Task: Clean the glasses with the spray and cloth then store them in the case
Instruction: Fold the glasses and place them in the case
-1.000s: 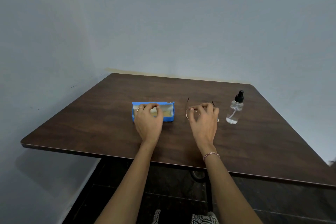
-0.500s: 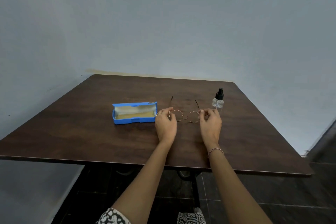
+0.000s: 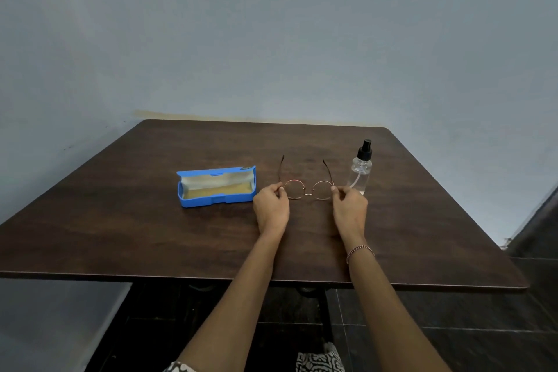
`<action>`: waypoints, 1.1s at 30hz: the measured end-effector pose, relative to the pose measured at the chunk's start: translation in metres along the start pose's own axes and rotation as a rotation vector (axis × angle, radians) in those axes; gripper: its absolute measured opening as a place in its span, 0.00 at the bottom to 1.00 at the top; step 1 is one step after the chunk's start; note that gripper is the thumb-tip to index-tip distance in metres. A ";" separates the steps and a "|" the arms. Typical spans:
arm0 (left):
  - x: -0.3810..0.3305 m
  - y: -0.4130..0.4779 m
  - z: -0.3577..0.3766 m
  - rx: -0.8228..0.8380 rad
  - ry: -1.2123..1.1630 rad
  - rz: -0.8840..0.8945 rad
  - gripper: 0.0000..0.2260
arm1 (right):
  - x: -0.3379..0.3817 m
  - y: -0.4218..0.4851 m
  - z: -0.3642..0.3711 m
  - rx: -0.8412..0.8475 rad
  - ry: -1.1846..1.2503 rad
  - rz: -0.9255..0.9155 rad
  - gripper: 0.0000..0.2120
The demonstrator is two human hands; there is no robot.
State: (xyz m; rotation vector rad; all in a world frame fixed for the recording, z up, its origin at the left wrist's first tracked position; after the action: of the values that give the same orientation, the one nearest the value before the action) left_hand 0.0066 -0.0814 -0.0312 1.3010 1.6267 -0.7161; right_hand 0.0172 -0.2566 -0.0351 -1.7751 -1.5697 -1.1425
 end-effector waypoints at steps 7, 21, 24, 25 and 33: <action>0.007 0.004 -0.001 0.001 -0.074 0.011 0.10 | -0.005 0.000 -0.003 -0.007 0.132 0.057 0.15; 0.018 0.007 -0.004 0.054 -0.680 0.042 0.05 | -0.015 0.000 -0.008 -0.003 0.607 -0.004 0.09; 0.019 0.007 -0.004 0.067 -0.759 0.046 0.07 | -0.018 0.000 -0.009 0.026 0.660 0.008 0.14; 0.018 0.007 -0.005 0.076 -0.780 0.052 0.08 | -0.019 0.000 -0.009 0.039 0.665 0.014 0.15; 0.017 0.005 -0.008 0.100 -0.800 0.092 0.11 | -0.024 -0.002 -0.011 0.125 0.675 -0.004 0.12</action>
State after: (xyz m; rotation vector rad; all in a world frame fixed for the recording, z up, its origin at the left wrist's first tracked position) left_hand 0.0082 -0.0663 -0.0429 0.9566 0.8863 -1.0937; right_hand 0.0132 -0.2783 -0.0502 -1.1257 -1.1942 -1.4146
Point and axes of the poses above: each hand's wrist, its own y-axis towards the middle knuckle, its own z-axis out of the palm, x = y × z, the point moved 4 cm from there along y, towards the middle knuckle, and after that the axes turned 14 degrees about x, right-handed, at the moved point
